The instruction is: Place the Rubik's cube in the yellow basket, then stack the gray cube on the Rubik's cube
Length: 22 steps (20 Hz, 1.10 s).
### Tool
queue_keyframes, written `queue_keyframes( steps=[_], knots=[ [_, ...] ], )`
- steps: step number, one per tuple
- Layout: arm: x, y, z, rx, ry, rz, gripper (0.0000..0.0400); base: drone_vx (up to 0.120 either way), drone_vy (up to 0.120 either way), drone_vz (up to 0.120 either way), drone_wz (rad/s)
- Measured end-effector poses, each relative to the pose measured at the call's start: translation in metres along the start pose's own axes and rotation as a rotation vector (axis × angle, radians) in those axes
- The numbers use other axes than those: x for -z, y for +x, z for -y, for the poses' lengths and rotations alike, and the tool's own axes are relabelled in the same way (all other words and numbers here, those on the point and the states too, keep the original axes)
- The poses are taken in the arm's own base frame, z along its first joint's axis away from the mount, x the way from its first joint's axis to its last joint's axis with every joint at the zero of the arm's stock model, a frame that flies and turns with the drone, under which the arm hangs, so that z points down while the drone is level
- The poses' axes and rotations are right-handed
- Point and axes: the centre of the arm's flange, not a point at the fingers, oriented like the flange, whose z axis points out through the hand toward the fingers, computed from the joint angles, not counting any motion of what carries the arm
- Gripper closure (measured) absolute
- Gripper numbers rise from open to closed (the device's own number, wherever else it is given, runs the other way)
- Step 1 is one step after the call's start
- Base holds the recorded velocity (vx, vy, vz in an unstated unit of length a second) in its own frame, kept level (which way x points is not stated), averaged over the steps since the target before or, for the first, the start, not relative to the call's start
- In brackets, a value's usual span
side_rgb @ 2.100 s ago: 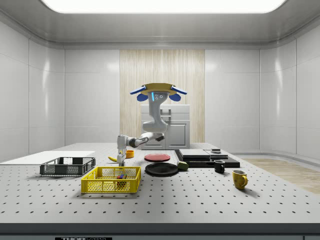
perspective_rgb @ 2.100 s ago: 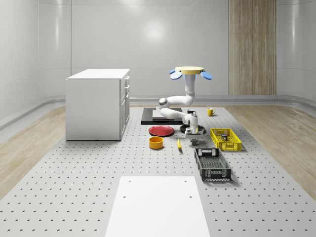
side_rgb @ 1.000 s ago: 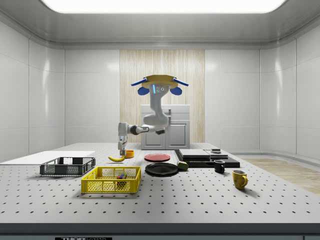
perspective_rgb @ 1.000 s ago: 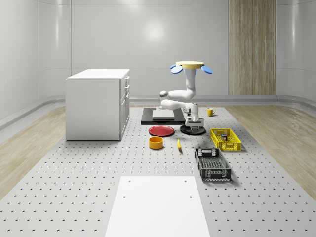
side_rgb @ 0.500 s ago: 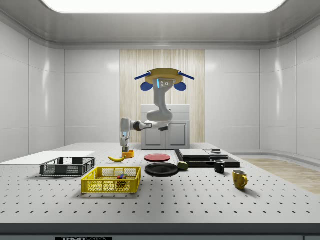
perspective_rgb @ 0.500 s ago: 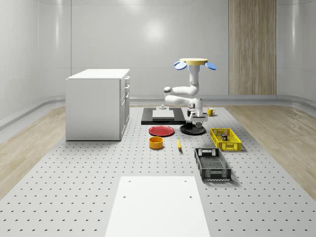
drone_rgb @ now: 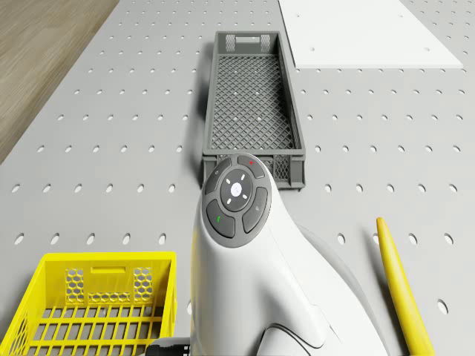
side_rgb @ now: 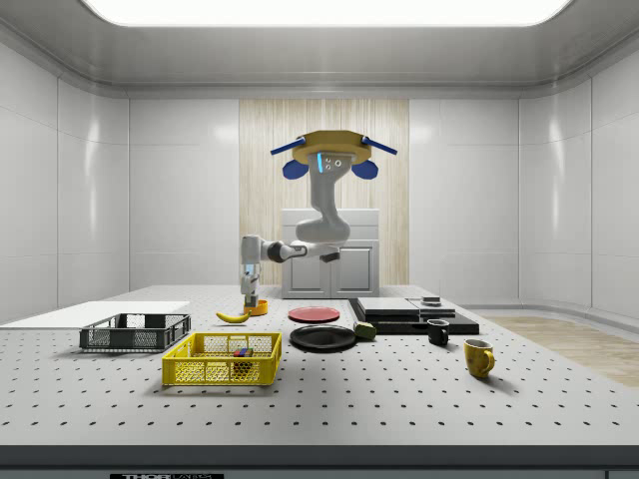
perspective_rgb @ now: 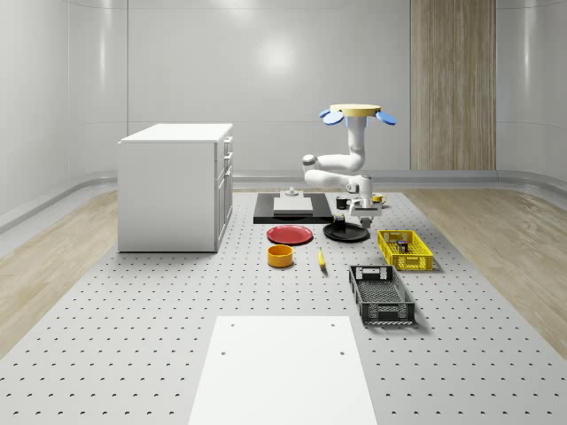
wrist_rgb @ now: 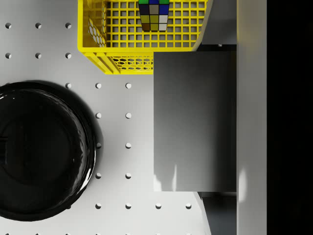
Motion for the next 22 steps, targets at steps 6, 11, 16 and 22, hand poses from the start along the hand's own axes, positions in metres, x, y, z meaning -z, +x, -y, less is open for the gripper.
queue_keyframes(
  steps=[6, 11, 16, 22],
  knots=[
    [0.0000, 0.0000, 0.0000, 0.000, 0.000, 0.000, 0.0150, -0.040, 0.120, 0.000, 0.000],
    [0.0000, 0.0000, 0.0000, 0.000, 0.000, 0.000, 0.0150, -0.048, 0.120, -0.048, 0.000],
    [0.0000, 0.0000, 0.0000, 0.000, 0.000, 0.000, 0.0150, 0.000, 0.120, -0.120, 0.000],
    [0.0000, 0.0000, 0.0000, 0.000, 0.000, 0.000, 0.0150, 0.000, 0.120, -0.040, 0.000]
  ],
)
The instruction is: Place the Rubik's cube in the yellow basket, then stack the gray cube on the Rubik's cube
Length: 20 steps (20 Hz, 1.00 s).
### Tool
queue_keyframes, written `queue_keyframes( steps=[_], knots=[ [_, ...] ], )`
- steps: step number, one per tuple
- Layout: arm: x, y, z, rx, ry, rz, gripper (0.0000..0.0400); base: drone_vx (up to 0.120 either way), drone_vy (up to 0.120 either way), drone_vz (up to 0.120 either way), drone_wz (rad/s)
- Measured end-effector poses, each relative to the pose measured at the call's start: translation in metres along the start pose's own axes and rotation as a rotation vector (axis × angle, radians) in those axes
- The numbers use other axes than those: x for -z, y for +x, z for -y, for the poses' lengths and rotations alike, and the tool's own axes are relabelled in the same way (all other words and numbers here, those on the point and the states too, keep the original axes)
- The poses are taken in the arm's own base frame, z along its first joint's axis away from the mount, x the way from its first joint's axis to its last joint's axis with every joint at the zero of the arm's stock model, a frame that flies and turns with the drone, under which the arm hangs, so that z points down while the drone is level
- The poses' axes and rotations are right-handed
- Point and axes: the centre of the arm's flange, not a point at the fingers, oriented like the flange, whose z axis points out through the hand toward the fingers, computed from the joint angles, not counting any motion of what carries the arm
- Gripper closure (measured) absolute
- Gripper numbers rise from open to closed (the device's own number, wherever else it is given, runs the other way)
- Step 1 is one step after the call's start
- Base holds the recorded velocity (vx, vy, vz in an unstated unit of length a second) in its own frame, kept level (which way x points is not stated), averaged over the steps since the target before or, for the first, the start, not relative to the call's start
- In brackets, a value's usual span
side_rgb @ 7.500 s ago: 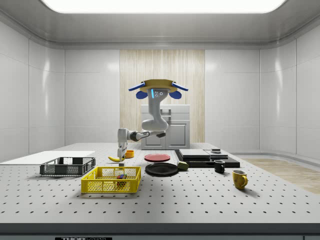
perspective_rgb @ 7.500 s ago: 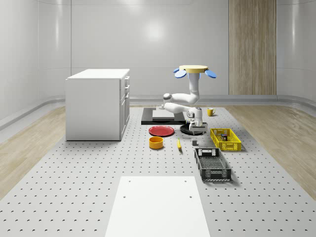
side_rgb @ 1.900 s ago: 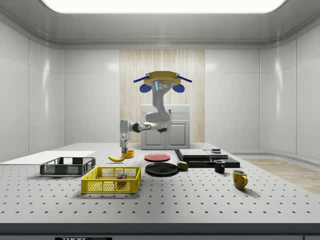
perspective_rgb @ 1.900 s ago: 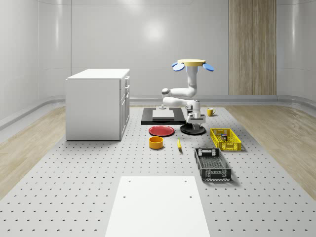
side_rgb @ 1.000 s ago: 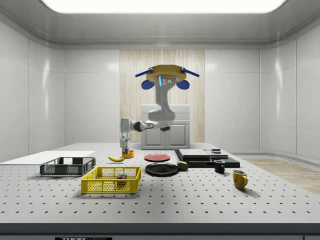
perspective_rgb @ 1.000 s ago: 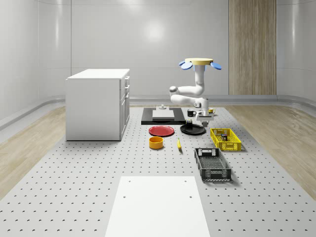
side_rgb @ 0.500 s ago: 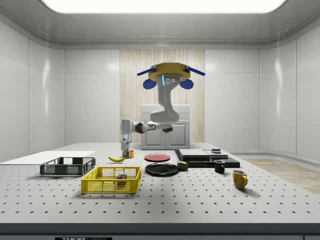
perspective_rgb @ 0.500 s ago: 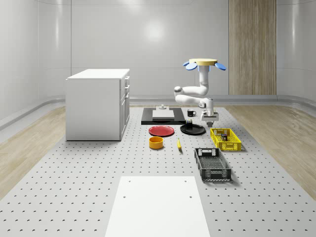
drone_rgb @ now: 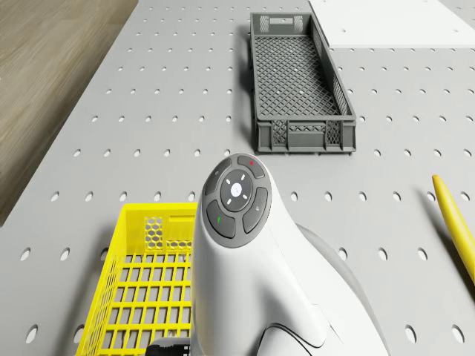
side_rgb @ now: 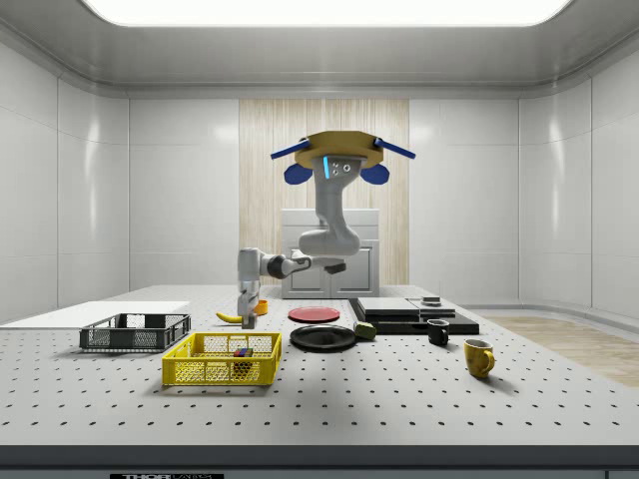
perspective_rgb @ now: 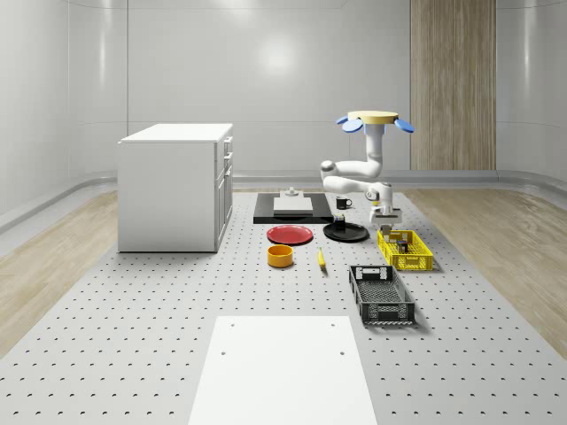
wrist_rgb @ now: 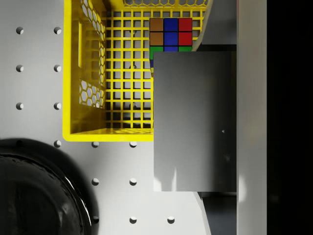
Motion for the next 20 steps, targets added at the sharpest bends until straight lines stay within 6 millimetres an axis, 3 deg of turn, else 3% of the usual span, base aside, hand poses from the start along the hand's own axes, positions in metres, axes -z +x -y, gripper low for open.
queue_keyframes(
  steps=[5, 15, 20],
  knots=[
    [0.0000, 0.0000, 0.0000, 0.000, 0.000, 0.000, 0.0150, 0.000, 0.120, -0.096, 0.000],
    [0.0000, 0.0000, 0.0000, 0.000, 0.000, 0.000, 0.0150, 0.000, 0.112, 0.000, 0.000],
    [0.0000, 0.0000, 0.0000, 0.000, 0.000, 0.000, 0.0150, 0.000, 0.016, 0.000, 0.000]
  ],
)
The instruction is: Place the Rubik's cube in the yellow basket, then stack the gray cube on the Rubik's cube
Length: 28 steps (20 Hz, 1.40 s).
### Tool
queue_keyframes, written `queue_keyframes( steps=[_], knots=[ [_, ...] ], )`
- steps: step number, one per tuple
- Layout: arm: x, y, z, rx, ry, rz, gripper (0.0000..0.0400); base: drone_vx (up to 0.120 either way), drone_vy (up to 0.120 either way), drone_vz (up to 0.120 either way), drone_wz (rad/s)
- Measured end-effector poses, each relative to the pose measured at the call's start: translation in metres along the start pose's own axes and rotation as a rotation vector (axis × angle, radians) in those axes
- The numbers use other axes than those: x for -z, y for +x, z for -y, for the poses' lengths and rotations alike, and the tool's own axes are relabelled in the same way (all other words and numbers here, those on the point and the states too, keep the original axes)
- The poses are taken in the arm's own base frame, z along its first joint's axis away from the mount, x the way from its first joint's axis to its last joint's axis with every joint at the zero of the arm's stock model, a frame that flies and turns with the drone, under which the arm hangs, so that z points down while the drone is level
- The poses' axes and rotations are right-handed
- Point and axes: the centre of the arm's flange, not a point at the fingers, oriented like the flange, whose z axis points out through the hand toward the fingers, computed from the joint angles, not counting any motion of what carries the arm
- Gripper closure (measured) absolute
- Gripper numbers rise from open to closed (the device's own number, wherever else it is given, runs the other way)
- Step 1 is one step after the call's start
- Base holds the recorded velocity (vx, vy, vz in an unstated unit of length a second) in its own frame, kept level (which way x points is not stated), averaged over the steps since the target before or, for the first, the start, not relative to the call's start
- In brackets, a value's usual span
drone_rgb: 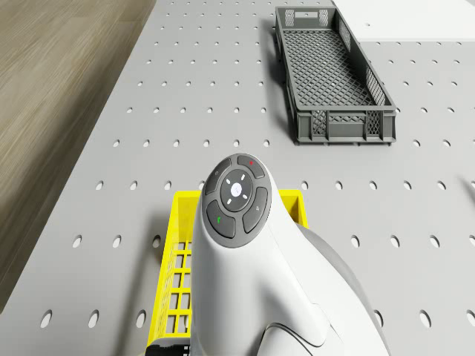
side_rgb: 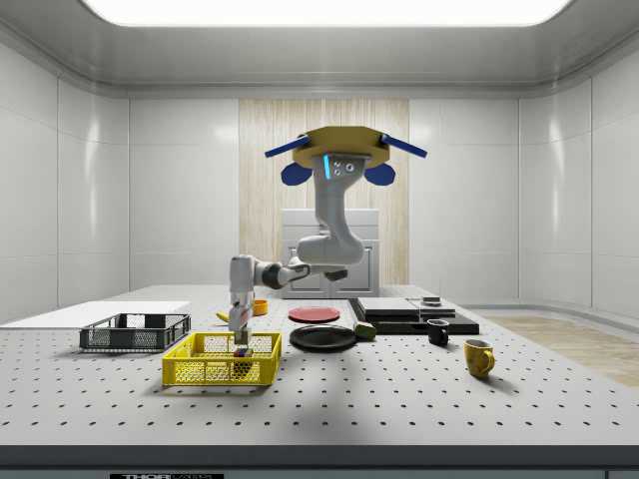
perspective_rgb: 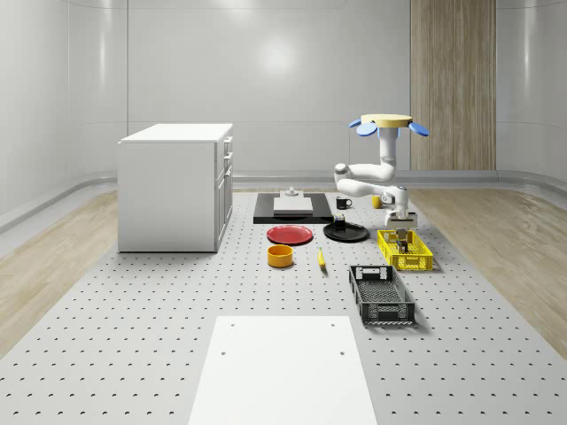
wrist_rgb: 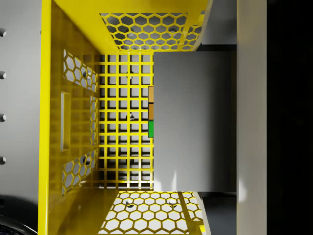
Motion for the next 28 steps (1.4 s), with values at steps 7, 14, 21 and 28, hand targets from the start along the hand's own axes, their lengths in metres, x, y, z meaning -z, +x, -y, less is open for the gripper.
queue_keyframes(
  steps=[7, 14, 21, 28],
  knots=[
    [-0.004, 0.000, 0.000, 0.000, 0.000, 0.000, 0.0150, 0.000, 0.011, 0.000, 0.000],
    [-0.014, 0.000, 0.000, 0.000, 0.000, 0.000, 0.0150, 0.000, 0.000, 0.000, 0.000],
    [-0.021, 0.000, 0.000, 0.000, 0.000, 0.000, 0.0060, 0.000, 0.000, 0.000, 0.000],
    [-0.007, 0.000, 0.000, 0.000, 0.000, 0.000, 0.0010, 0.000, 0.000, 0.000, 0.000]
  ],
)
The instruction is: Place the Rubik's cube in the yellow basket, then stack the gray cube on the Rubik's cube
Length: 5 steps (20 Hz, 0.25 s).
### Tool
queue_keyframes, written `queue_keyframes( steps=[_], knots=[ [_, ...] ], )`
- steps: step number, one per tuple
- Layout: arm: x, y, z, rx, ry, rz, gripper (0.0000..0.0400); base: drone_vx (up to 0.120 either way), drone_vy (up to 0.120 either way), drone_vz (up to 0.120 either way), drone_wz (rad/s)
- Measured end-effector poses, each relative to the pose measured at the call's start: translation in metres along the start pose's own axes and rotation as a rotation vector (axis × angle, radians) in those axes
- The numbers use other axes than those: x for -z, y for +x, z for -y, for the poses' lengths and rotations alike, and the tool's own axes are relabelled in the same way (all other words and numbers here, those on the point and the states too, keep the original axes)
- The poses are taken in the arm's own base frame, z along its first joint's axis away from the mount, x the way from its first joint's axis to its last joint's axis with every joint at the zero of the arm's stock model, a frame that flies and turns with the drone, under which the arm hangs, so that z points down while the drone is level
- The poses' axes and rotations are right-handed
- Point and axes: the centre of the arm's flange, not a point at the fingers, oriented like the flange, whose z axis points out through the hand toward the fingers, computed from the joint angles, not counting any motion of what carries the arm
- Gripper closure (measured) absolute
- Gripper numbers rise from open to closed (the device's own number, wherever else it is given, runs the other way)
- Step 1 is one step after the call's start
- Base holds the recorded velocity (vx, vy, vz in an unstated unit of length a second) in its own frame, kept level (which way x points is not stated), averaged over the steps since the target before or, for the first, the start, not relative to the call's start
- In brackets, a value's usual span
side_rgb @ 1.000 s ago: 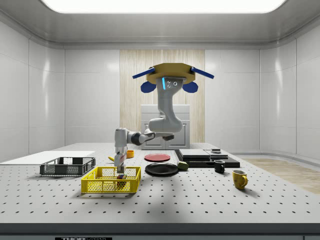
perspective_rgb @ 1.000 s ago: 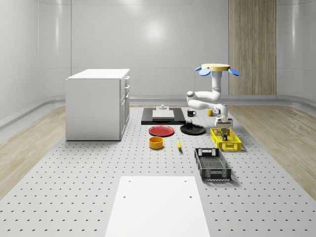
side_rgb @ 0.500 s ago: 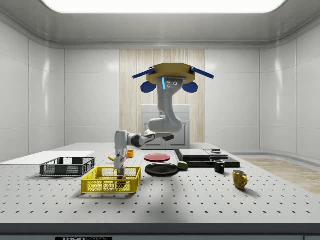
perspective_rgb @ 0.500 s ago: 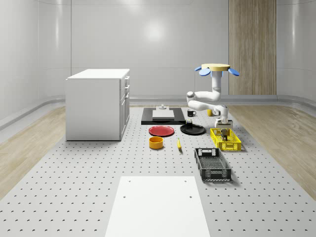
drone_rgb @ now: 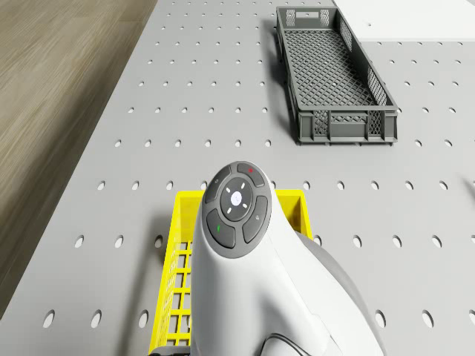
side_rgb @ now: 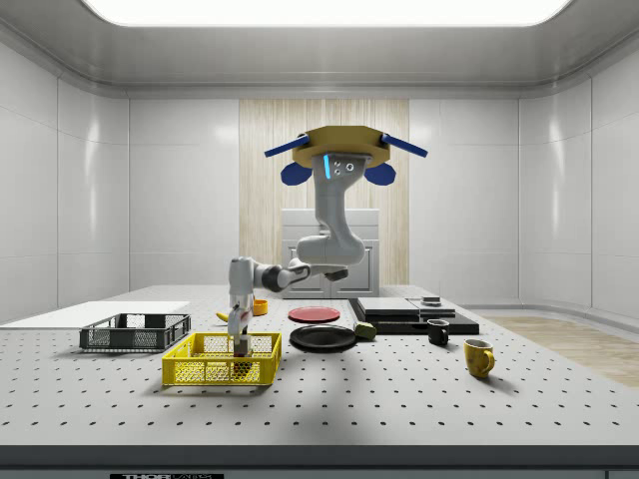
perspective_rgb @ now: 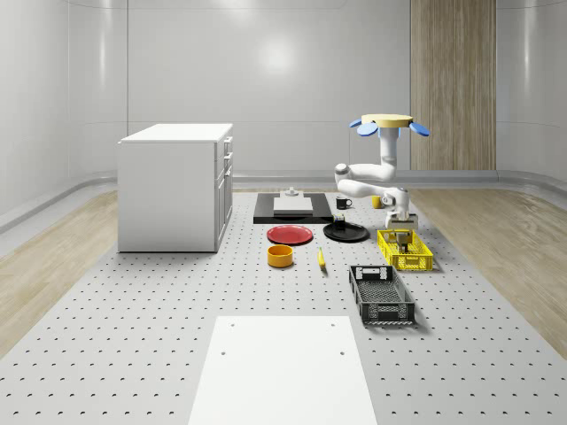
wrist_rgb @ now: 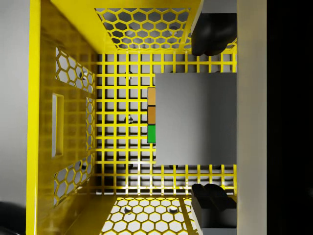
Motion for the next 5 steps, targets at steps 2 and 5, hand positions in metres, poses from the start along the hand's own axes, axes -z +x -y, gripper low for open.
queue_keyframes(
  steps=[2, 5],
  knots=[
    [0.0023, 0.0000, 0.0000, 0.000, 0.000, 0.000, 0.0006, 0.000, 0.000, 0.000, 0.000],
    [0.0041, 0.0000, 0.0000, 0.000, 0.000, 0.000, 0.0004, 0.000, 0.000, 0.000, 0.000]
  ],
)
